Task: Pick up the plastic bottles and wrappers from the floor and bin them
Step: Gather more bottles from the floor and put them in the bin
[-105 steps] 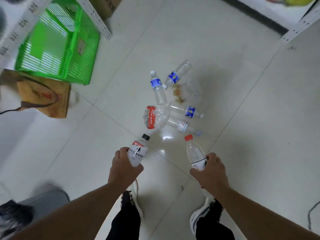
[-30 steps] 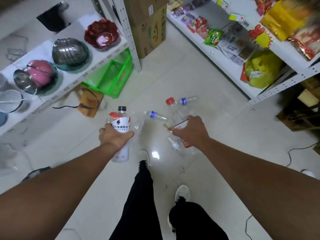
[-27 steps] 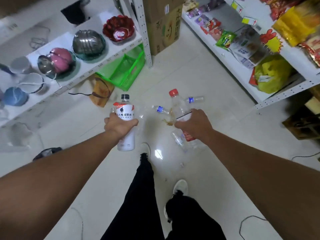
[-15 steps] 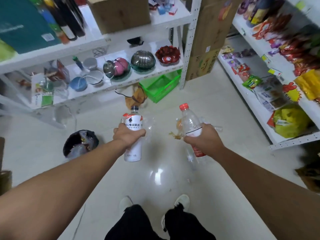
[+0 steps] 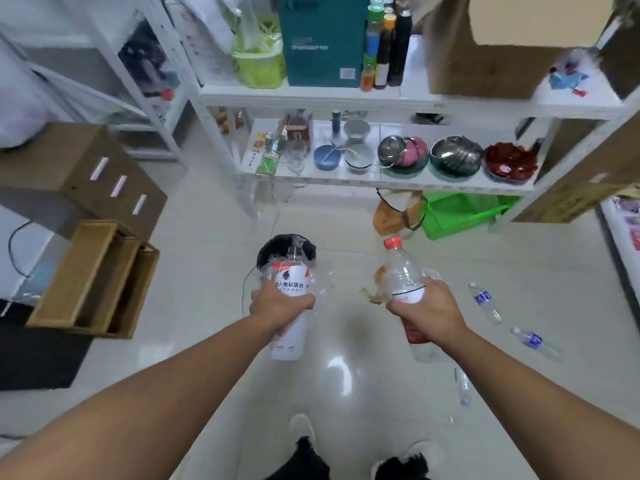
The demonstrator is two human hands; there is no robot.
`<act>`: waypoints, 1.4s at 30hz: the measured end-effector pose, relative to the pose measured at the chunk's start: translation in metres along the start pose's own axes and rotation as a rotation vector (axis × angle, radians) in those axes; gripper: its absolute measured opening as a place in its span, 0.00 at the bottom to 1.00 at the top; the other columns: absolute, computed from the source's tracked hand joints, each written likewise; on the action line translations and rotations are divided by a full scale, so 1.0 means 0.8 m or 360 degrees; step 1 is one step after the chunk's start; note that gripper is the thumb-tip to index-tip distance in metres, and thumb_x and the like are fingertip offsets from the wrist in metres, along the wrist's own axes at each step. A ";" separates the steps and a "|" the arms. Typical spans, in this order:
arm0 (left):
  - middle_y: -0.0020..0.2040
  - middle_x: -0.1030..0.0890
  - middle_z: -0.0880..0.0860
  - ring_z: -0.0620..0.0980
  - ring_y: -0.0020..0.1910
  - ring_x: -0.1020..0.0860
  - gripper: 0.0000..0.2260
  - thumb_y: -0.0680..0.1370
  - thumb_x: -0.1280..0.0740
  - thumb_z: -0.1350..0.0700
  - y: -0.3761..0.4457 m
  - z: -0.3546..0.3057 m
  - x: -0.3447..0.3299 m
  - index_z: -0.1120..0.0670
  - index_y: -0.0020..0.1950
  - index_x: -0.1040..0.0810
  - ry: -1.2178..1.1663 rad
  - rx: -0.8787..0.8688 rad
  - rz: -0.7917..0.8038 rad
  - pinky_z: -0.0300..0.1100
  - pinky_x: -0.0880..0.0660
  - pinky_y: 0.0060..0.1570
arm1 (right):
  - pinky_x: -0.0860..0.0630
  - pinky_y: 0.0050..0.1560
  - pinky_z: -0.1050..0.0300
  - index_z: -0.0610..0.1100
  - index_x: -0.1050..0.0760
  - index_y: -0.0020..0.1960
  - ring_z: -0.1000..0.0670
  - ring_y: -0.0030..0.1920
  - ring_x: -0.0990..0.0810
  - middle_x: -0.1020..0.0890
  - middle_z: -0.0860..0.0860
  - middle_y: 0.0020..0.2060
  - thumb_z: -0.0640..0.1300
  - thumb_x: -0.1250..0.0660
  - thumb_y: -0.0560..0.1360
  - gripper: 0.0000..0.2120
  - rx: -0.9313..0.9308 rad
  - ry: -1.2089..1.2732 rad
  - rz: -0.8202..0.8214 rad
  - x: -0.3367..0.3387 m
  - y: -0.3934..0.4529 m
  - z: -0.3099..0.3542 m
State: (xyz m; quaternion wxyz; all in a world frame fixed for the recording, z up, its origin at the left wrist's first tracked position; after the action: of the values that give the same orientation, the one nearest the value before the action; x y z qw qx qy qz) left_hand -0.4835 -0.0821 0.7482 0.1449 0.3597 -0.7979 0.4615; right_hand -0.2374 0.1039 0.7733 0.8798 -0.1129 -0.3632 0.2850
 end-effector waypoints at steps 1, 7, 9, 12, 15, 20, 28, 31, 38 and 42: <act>0.61 0.25 0.57 0.58 0.57 0.19 0.38 0.58 0.23 0.41 0.011 0.014 0.023 0.48 0.66 0.26 0.0003 0.0033 -0.0029 0.53 0.14 0.48 | 0.26 0.26 0.61 0.42 0.21 0.37 0.54 0.25 0.24 0.20 0.50 0.29 0.48 0.20 0.63 0.12 0.0009 0.0023 0.0026 -0.023 0.004 0.018; 0.62 0.28 0.58 0.61 0.60 0.22 0.45 0.57 0.22 0.40 0.076 0.066 0.120 0.53 0.71 0.29 0.0004 0.0240 -0.0135 0.57 0.15 0.55 | 0.26 0.27 0.67 0.44 0.18 0.40 0.56 0.28 0.19 0.16 0.47 0.34 0.47 0.19 0.64 0.11 0.0077 0.0012 0.0158 -0.114 0.026 0.096; 0.62 0.27 0.58 0.60 0.59 0.21 0.45 0.57 0.22 0.39 0.098 0.071 0.134 0.53 0.71 0.28 -0.0018 0.0281 -0.0145 0.57 0.15 0.55 | 0.26 0.26 0.67 0.45 0.18 0.39 0.55 0.30 0.17 0.15 0.47 0.34 0.47 0.19 0.64 0.11 0.0087 -0.0015 0.0188 -0.127 0.042 0.106; 0.60 0.24 0.58 0.59 0.56 0.20 0.45 0.55 0.22 0.39 0.132 0.063 0.143 0.53 0.69 0.27 -0.0038 0.0334 -0.0145 0.56 0.15 0.52 | 0.23 0.27 0.62 0.45 0.18 0.40 0.51 0.30 0.16 0.15 0.45 0.35 0.50 0.19 0.63 0.13 0.0098 -0.0100 0.0263 -0.139 0.079 0.112; 0.59 0.23 0.58 0.57 0.53 0.19 0.43 0.56 0.21 0.39 0.167 0.041 0.144 0.53 0.67 0.27 -0.0073 0.0372 -0.0164 0.49 0.16 0.43 | 0.18 0.34 0.52 0.45 0.18 0.46 0.46 0.36 0.14 0.16 0.44 0.40 0.53 0.19 0.62 0.18 0.0071 -0.0163 0.0324 -0.145 0.136 0.118; 0.60 0.21 0.58 0.58 0.53 0.17 0.42 0.55 0.21 0.39 0.233 0.004 0.132 0.51 0.65 0.26 -0.0149 0.0417 -0.0185 0.51 0.15 0.44 | 0.16 0.53 0.48 0.47 0.21 0.59 0.45 0.48 0.16 0.19 0.44 0.53 0.60 0.19 0.61 0.31 -0.0006 -0.0275 0.0472 -0.174 0.238 0.130; 0.61 0.22 0.59 0.58 0.54 0.17 0.40 0.62 0.19 0.42 0.382 0.004 0.094 0.54 0.69 0.26 -0.0148 0.0538 -0.0084 0.56 0.13 0.46 | 0.17 0.57 0.43 0.47 0.24 0.62 0.45 0.53 0.16 0.20 0.46 0.55 0.68 0.19 0.64 0.36 -0.0121 -0.0354 0.0573 -0.273 0.358 0.142; 0.61 0.25 0.58 0.59 0.56 0.19 0.43 0.62 0.19 0.41 0.467 0.023 0.067 0.55 0.72 0.30 -0.0112 0.0531 -0.0033 0.55 0.14 0.50 | 0.17 0.56 0.42 0.48 0.25 0.60 0.47 0.53 0.17 0.20 0.47 0.56 0.68 0.19 0.64 0.35 -0.0178 -0.0261 0.0518 -0.338 0.410 0.127; 0.53 0.21 0.52 0.50 0.48 0.18 0.37 0.65 0.21 0.37 0.673 0.107 -0.057 0.52 0.69 0.27 0.0136 0.0403 0.0154 0.47 0.16 0.40 | 0.14 0.46 0.49 0.49 0.31 0.63 0.50 0.49 0.15 0.20 0.48 0.55 0.67 0.19 0.66 0.36 -0.0311 -0.0136 0.0523 -0.535 0.546 0.020; 0.67 0.22 0.59 0.61 0.64 0.20 0.45 0.70 0.22 0.35 0.766 0.155 -0.148 0.52 0.80 0.36 0.0203 0.0310 0.0220 0.59 0.20 0.63 | 0.22 0.67 0.37 0.44 0.39 0.79 0.37 0.68 0.22 0.27 0.41 0.72 0.63 0.30 0.79 0.38 -0.0258 -0.0461 0.0707 -0.636 0.608 -0.076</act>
State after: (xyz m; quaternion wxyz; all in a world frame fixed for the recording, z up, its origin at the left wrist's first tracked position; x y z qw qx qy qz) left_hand -0.8221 0.0590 0.2285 0.1276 0.2862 -0.7613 0.5677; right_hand -0.6904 0.2025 0.2400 0.7227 -0.2177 -0.4733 0.4542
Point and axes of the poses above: each hand's wrist, its own y-axis towards the middle knuckle, its own x-axis out of the back of the hand, z = x × y, the point moved 2 cm from there along y, towards the middle knuckle
